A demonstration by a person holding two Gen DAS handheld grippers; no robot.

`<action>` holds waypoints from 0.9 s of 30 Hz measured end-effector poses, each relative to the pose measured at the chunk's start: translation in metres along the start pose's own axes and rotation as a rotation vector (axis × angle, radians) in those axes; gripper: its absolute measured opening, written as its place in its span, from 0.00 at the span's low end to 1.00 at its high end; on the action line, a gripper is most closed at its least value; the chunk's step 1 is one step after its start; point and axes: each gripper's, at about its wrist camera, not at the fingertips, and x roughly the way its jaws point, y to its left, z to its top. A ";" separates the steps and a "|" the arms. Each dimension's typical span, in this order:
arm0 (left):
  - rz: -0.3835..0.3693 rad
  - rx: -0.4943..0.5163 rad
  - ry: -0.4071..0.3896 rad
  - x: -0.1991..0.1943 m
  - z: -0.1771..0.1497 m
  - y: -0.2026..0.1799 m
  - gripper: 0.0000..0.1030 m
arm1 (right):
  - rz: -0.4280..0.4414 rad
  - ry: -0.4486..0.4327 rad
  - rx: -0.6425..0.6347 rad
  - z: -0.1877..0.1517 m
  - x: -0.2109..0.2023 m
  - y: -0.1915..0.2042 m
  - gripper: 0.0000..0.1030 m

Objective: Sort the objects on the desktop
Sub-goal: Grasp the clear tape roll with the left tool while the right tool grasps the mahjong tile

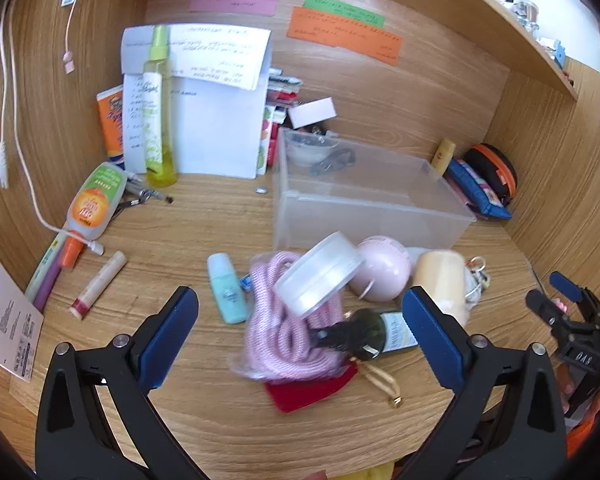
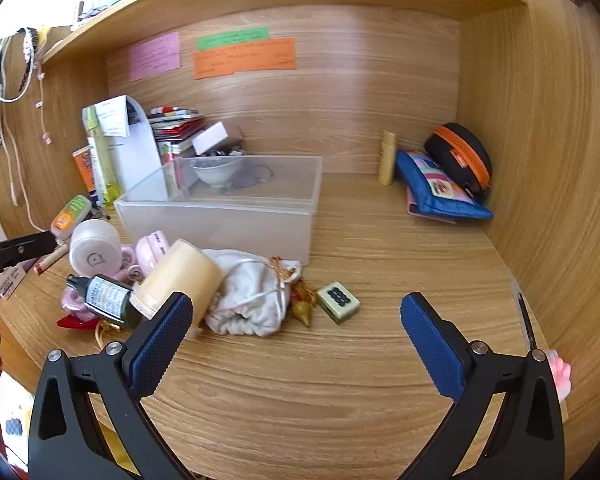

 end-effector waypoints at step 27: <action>-0.103 0.199 0.156 0.060 0.010 -0.014 0.70 | 0.091 0.305 -0.088 0.018 0.080 -0.052 0.57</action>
